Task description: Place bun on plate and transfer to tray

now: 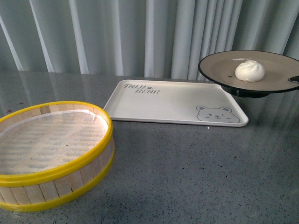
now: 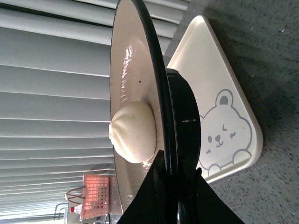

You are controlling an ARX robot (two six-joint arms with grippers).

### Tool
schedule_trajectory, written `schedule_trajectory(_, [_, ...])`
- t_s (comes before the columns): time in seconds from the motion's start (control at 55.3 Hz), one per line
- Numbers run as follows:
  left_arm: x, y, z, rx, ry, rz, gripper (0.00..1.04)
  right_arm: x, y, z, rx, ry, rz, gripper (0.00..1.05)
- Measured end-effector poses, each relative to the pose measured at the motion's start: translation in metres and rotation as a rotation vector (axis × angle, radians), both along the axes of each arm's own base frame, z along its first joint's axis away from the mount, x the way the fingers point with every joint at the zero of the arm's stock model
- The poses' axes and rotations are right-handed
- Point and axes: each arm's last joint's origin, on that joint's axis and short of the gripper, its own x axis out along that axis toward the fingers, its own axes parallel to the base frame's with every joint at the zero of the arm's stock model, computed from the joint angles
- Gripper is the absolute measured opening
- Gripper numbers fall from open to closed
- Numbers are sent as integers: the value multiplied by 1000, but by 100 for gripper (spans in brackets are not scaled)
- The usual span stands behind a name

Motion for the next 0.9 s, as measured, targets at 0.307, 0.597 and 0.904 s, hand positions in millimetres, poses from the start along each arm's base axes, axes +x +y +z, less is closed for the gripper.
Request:
schedule_trajectory(0.307, [0,0,0,0,0,0,98,47,28,-14,7,56,47,3])
schedule_trajectory(0.597, [0,0,0,0,0,0,98,77,45,-23,15,83,53,3])
schedule_trajectory(0.904, [0,0,0,0,0,0,98,90,54,-39,34,126,49,3])
